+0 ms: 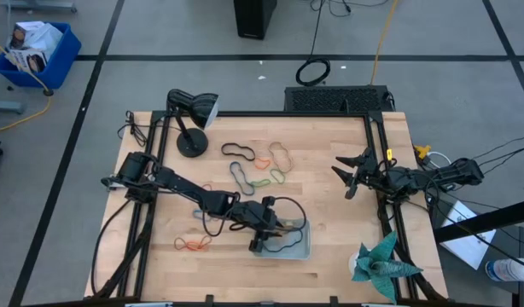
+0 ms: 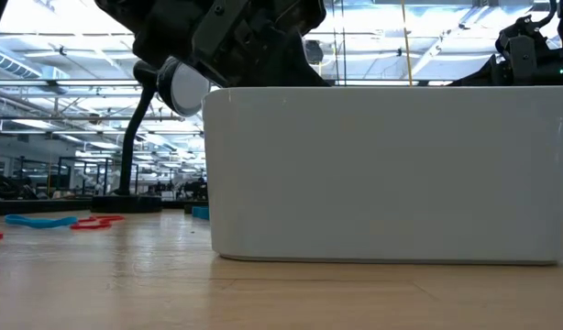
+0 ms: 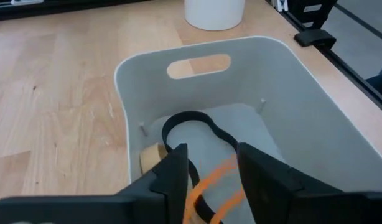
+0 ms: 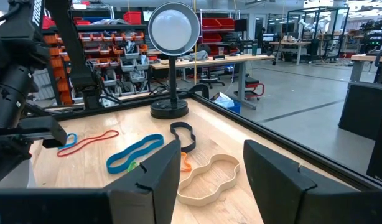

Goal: Pick and place rubber bands into bin
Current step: Put the bottom orange rubber band into the gray bin

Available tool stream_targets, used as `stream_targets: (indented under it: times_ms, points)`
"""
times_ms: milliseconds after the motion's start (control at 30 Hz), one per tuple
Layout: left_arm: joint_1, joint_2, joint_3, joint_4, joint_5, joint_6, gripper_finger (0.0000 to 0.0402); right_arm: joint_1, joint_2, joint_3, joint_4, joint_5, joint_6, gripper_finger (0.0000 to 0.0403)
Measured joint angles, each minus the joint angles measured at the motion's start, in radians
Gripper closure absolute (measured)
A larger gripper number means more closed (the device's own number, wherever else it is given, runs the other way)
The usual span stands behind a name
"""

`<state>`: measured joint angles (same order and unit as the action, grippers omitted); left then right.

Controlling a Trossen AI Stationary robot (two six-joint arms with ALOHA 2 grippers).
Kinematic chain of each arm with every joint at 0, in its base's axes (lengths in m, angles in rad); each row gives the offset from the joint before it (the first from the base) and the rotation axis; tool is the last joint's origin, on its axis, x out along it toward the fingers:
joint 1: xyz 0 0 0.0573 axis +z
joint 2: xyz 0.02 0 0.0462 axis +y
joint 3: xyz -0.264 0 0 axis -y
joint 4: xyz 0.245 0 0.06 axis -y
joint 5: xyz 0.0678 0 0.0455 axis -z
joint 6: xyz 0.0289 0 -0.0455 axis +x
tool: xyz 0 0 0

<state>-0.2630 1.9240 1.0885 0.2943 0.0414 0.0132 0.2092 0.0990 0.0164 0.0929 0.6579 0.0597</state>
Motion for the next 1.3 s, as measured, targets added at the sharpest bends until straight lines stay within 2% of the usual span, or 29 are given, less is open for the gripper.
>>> stream_targets:
  times_ms: [167, 400, 600, 767, 900, 1067, 1300]
  points:
    - [0.000, -0.027, 0.000, -0.049, 0.001, 0.013, 0.0235, 0.000, 0.000, 0.000, 0.000, 0.000, 0.000, 0.0234]
    - [-0.001, -0.180, 0.000, -0.216, 0.001, -0.011, 0.0233, 0.000, 0.001, 0.000, 0.000, 0.000, 0.000, 0.0234]
    - [-0.001, -0.335, 0.000, -0.443, 0.003, -0.112, 0.0233, 0.000, 0.001, 0.000, 0.000, 0.000, 0.000, 0.0234]
    - [-0.022, -0.432, 0.000, -0.640, 0.002, -0.017, 0.0233, 0.000, 0.002, 0.000, 0.000, 0.000, 0.000, 0.0234]
    - [-0.059, -0.470, 0.000, -0.802, 0.003, 0.002, 0.0233, 0.000, 0.002, 0.000, 0.000, 0.000, 0.000, 0.0234]
    - [-0.128, -0.472, 0.001, -0.989, -0.035, -0.084, 0.0233, 0.000, 0.002, 0.000, -0.001, 0.000, 0.000, 0.0234]
    - [-0.248, -0.457, 0.000, -1.084, -0.057, -0.332, 0.0233, 0.000, 0.003, 0.000, -0.002, 0.000, 0.000, 0.0234]
